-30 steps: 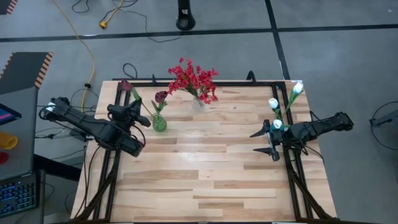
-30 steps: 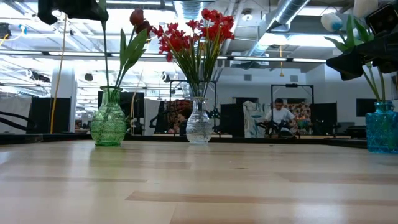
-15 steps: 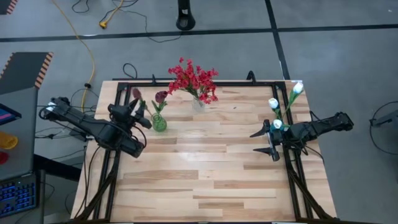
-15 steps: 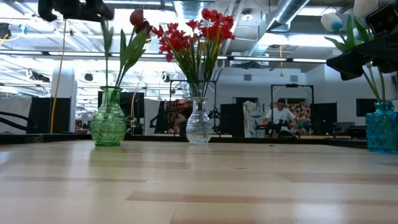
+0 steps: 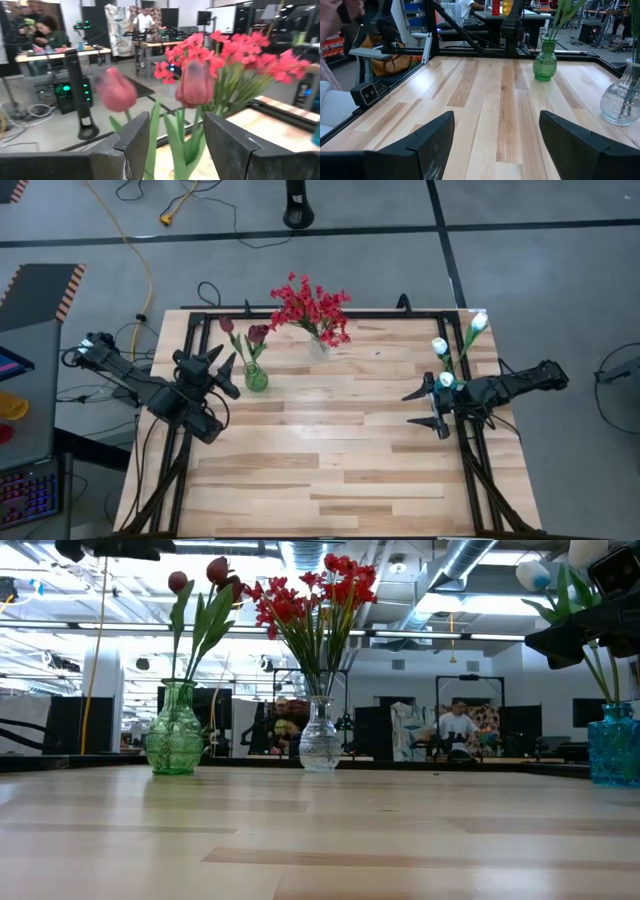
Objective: Sort flowers into vase by color
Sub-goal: Return to Home Position
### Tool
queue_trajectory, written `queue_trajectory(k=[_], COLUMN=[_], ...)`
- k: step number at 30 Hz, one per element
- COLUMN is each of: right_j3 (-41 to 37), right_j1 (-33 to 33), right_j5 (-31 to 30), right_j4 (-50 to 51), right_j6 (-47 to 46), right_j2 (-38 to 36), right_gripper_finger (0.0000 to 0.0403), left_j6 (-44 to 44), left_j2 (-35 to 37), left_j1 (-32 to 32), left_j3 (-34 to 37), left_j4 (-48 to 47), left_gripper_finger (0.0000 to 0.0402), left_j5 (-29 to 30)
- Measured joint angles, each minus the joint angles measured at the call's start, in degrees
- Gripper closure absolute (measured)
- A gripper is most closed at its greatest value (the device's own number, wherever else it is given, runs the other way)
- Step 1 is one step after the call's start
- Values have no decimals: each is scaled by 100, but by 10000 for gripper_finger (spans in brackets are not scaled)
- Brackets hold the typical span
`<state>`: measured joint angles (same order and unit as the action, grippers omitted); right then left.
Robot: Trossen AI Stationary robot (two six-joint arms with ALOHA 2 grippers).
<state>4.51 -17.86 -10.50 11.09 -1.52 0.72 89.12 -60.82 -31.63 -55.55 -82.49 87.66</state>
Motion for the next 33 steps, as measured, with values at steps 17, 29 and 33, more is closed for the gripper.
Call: queue_trajectory(k=[17, 29, 33], right_j3=[0, 0, 1], right_j1=[1, -1, 0], right_j5=[0, 0, 0], right_j4=[0, 0, 0], right_j6=[-1, 0, 0], right_j2=[0, 1, 1], right_gripper_finger=[85, 85, 85], left_j6=[-679, -809, -887], left_j2=[384, -678, -1103], left_j1=[-499, -106, 61], left_j3=[-176, 30, 11], left_j4=[163, 1600, 2164], left_gripper_finger=[228, 228, 228], left_j5=[-3, 199, 213])
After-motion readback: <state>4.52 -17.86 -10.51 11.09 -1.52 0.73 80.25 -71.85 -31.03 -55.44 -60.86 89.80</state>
